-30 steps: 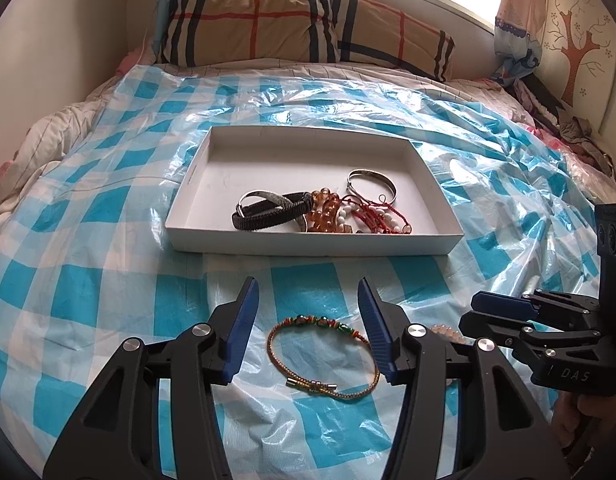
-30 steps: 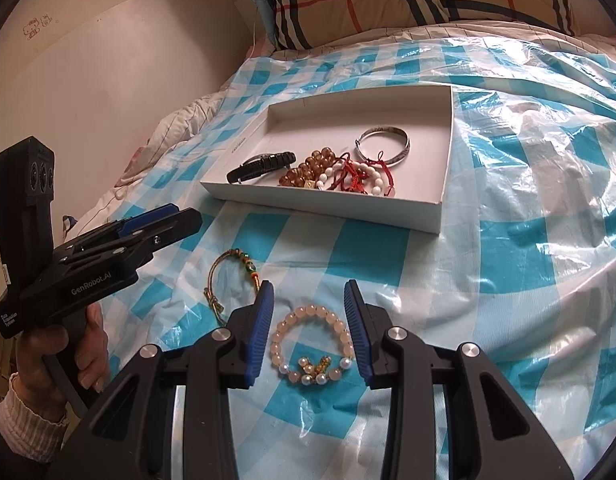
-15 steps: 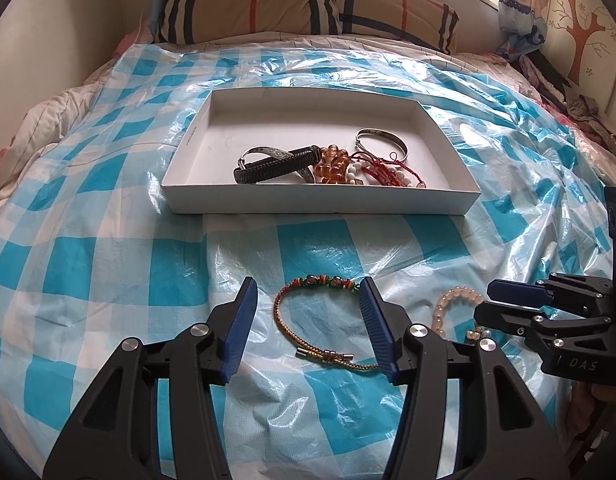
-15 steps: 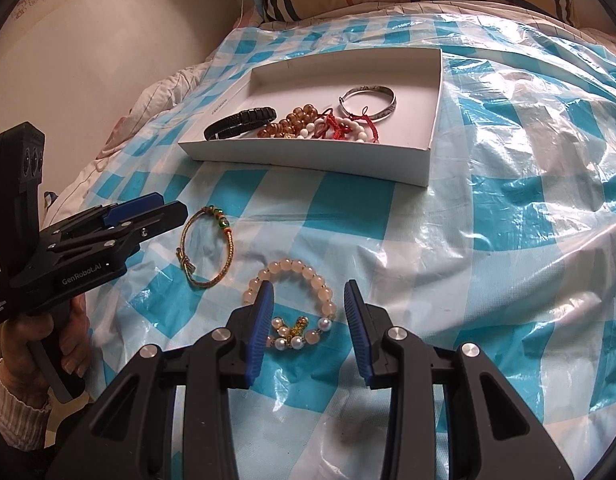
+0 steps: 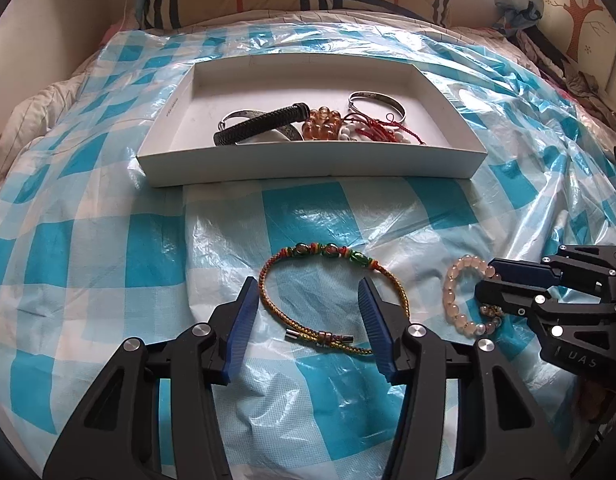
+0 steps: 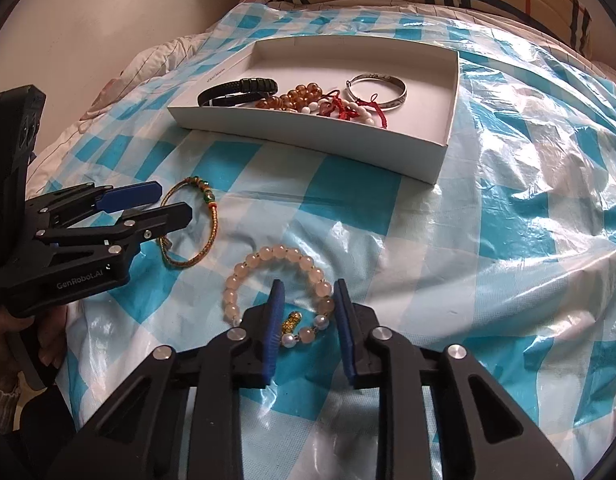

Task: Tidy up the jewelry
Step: 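Grasp the pearl bead bracelet with right tool while left tool grasps the gold bangle, then lift the pearl bracelet with right tool while left tool regrasps and lifts the gold bangle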

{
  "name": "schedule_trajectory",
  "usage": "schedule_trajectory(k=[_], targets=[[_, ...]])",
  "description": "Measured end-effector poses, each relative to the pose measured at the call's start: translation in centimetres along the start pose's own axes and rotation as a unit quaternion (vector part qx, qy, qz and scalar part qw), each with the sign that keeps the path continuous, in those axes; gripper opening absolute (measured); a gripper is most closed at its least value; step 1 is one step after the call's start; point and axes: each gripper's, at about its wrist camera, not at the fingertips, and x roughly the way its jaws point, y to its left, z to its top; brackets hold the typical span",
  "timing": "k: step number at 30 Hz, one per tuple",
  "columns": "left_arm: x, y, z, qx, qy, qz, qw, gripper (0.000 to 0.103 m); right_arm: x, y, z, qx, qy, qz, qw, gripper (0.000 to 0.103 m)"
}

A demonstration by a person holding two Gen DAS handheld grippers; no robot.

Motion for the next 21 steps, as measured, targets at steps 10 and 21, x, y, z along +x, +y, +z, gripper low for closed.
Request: schedule_trajectory(k=[10,21], targets=[[0.32,-0.26,-0.31,0.006,0.012,-0.010,0.9999,0.017,-0.33,-0.17,0.05,0.015,0.000,0.009,1.000,0.013],[0.45,-0.84,-0.47,0.015,0.005,-0.002,0.9999,0.004,-0.65,-0.27,-0.27,0.031,-0.014,0.051,0.998,0.009]])
